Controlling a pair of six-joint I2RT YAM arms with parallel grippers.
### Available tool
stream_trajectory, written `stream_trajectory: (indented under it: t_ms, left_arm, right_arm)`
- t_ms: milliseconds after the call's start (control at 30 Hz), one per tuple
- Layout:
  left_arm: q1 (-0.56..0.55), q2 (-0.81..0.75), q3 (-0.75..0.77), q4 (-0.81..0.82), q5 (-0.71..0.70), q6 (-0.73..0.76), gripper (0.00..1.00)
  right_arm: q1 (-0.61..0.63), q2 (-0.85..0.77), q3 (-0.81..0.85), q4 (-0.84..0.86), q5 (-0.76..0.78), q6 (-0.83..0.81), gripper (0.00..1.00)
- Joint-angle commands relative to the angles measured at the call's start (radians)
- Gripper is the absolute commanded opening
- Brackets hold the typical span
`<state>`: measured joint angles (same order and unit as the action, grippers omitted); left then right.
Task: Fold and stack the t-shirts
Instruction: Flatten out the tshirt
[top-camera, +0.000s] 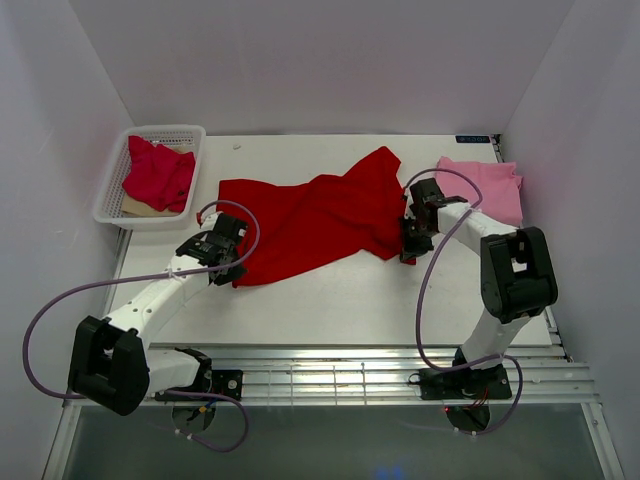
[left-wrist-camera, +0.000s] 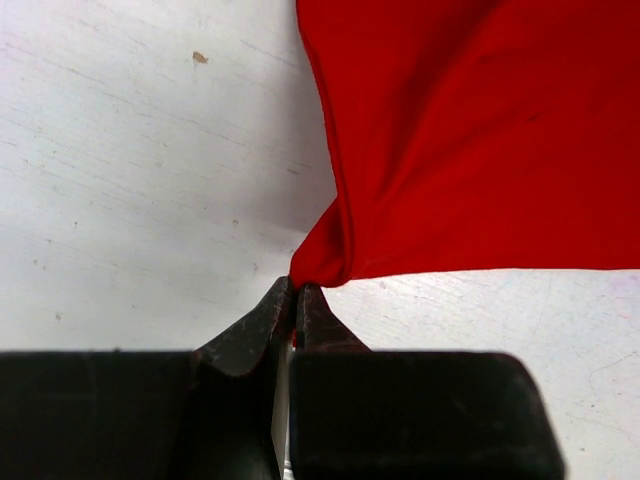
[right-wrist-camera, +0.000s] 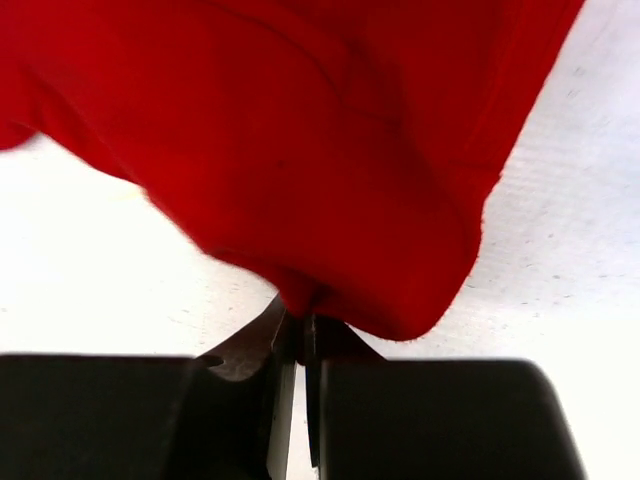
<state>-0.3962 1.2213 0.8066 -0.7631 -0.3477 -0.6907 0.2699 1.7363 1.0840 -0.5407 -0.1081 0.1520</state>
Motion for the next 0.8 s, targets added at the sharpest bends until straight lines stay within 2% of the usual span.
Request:
stream_trajectory:
  t_ms: [0,200,367,467,567,633,767]
  left_arm:
    - [-0.003,-0.045,0.078,0.022,-0.030,0.036,0.00]
    - [-0.003,-0.098,0.115,-0.005,-0.002,0.077,0.00]
    - [-0.013,-0.187,0.117,-0.148,0.049,0.007,0.00]
    - [-0.016,-0.226,0.164,-0.254,0.073,-0.038,0.00]
    - [-0.018,-0.232,0.251,-0.352,0.095,-0.072,0.00]
    - [-0.018,-0.226,0.301,-0.396,0.108,-0.081,0.00]
    - [-0.018,-0.200,0.396,-0.433,0.116,-0.095,0.00]
  right_arm:
    - [0.005,-0.038,0.118,-0.042,0.004,-0.023,0.08]
    - [0.029,-0.196,0.251,-0.235,0.001,-0.035,0.08]
    - [0.167,-0.368,0.232,-0.392,0.051,0.027,0.08]
    - [0.232,-0.461,0.267,-0.519,0.090,0.118,0.08]
    - [0.261,-0.504,0.417,-0.668,0.140,0.181,0.08]
    - [0.267,-0.494,0.580,-0.767,0.174,0.202,0.08]
    - [0.269,-0.475,0.731,-0.768,0.128,0.233,0.08]
